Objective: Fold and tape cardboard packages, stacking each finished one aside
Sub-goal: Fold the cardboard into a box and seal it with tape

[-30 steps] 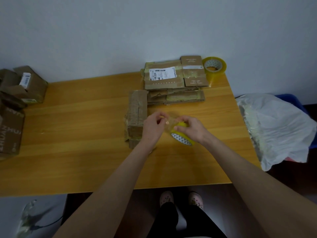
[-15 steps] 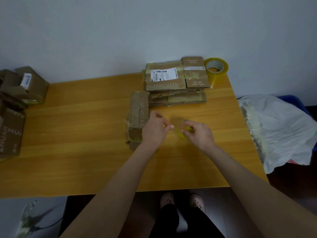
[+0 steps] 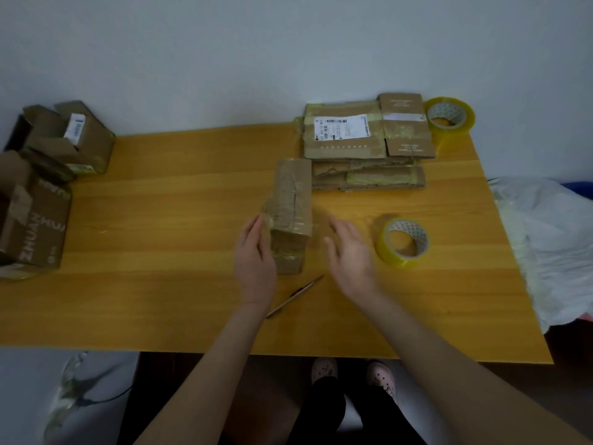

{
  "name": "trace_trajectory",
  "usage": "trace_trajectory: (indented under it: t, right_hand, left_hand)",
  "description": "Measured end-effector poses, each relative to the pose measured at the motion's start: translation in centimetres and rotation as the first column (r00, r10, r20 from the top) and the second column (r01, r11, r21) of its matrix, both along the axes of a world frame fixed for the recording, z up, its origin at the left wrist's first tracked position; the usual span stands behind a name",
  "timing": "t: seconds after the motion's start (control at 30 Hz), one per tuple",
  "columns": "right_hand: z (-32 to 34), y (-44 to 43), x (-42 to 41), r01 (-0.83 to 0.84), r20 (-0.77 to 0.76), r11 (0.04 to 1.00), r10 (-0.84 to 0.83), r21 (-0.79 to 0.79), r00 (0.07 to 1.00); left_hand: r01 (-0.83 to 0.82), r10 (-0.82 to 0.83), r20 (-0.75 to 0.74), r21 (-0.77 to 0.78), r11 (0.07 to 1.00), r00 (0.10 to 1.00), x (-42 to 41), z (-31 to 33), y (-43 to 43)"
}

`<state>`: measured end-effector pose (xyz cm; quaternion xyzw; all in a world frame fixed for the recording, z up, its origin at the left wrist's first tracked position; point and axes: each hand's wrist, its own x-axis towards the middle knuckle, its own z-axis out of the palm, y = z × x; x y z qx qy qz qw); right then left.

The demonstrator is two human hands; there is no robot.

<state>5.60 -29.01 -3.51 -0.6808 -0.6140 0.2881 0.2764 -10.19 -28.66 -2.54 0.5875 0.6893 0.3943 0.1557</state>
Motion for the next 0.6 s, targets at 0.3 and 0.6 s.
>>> trace_trajectory:
  t: [0.3,0.6]
  right_hand:
    - [-1.3,1.7,-6.7,-0.005,-0.176,0.988,-0.022,-0.153,0.984]
    - [-1.5,4.1,-5.9,-0.089,0.180,0.954,0.145,-0.287,0.973]
  left_hand:
    - [0.177,-0.159,0.094,-0.246,0.953,0.983,-0.6,-2.5,2.2]
    - [0.294,-0.269,0.119,-0.328,0.898,0.956,-3.4,-3.6,3.2]
